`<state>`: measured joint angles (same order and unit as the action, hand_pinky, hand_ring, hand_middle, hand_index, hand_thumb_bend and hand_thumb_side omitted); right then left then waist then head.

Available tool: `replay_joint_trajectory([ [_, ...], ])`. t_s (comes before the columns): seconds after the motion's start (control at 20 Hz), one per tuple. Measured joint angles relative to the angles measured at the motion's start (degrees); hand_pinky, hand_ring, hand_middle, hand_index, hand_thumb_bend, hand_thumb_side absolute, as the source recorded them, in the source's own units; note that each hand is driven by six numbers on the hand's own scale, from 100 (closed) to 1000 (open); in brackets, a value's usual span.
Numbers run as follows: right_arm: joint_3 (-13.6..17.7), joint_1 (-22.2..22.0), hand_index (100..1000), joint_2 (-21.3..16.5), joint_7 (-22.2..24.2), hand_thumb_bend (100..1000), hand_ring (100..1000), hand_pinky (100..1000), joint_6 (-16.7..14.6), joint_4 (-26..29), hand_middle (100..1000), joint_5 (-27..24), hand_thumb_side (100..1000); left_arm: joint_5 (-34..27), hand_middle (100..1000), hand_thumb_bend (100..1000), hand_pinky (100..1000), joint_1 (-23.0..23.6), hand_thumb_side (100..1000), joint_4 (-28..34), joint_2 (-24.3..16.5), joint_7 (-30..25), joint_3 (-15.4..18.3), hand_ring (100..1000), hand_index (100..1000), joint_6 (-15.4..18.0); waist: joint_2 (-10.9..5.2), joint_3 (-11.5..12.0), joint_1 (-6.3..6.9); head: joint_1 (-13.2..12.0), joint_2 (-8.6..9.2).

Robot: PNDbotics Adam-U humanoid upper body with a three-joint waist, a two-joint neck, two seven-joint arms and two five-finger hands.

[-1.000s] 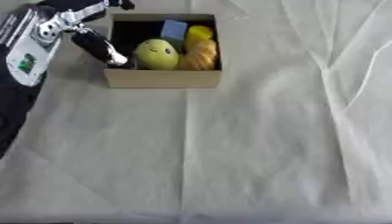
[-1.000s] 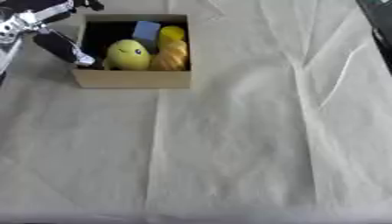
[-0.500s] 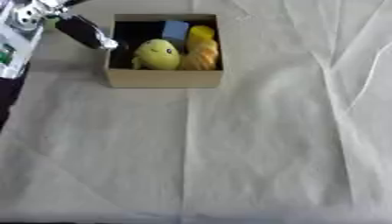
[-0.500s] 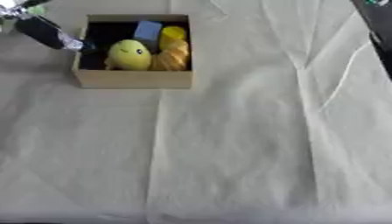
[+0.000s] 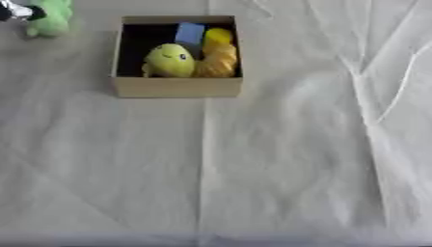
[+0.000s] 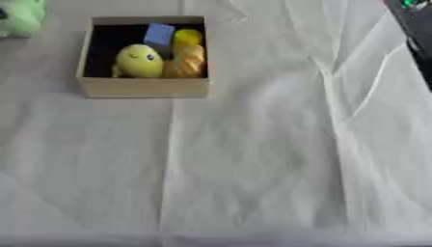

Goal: Pick up objects on the table and place them in the box.

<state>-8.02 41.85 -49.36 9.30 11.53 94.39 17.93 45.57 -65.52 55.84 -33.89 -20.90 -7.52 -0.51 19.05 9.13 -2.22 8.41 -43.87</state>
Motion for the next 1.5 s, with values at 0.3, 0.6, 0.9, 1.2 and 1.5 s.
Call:
replay_joint_trajectory([
  [0.3,0.99,1.2,822,-0.32,-0.94,168,767,757,0.28,0.29,732,-0.66,456,1.68,851,635,878,-1.93,259,-3.05,0.73,-0.78,0.61,933,924,2.26,0.03,-1.06,0.0,-1.78,0.0],
  [0.6,0.92,1.83,822,-0.33,-0.96,166,767,757,0.33,0.54,732,-0.74,463,7.53,864,634,893,-3.28,233,-5.43,2.21,-3.63,0.62,945,928,3.57,0.69,-1.29,0.0,-4.09,0.0],
  [0.9,0.57,1.98,821,-0.33,-0.61,166,766,757,0.23,0.54,730,-0.74,466,10.96,870,644,902,-3.65,183,-7.19,2.69,-4.93,1.28,951,929,3.61,0.75,-1.44,0.0,-4.41,0.0],
  [1.2,0.54,1.93,820,-0.33,-0.6,164,766,758,0.19,0.54,730,-0.74,466,12.15,869,625,902,-3.65,130,-7.46,2.69,-5.72,1.76,950,925,4.04,0.76,-1.27,-0.02,-3.0,0.11],
  [1.5,0.54,1.57,819,-0.33,-0.56,161,765,758,0.05,0.57,729,-0.74,467,12.42,868,633,900,-3.64,124,-7.65,2.69,-5.63,2.08,947,926,4.2,1.39,-1.61,-0.02,-1.08,2.82],
])
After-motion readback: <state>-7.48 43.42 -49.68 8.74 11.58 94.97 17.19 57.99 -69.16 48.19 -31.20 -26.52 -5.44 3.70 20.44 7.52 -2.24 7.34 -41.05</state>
